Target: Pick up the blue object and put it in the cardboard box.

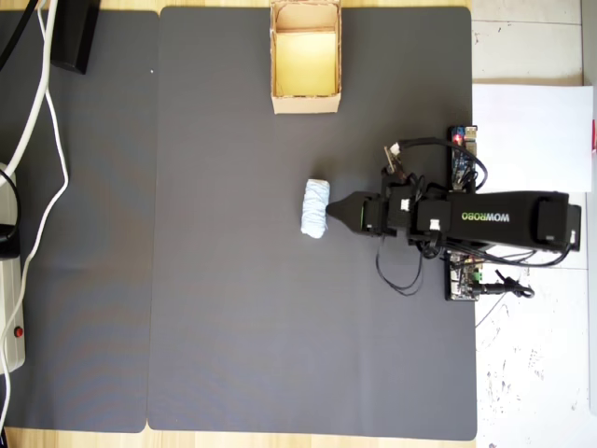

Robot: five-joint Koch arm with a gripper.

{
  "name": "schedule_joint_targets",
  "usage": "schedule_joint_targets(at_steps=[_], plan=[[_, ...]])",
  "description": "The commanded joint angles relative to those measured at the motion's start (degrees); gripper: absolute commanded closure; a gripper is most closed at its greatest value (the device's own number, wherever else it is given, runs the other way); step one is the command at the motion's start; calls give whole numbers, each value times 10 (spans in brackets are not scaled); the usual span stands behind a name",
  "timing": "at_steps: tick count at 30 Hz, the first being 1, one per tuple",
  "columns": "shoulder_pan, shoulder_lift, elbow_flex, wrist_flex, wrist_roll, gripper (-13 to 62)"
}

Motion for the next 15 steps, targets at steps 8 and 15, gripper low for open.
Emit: schedule_joint_targets(at_steps=[8, 15], plan=[[2, 45, -110, 112, -8, 149], [1, 10, -156, 150, -7, 156]])
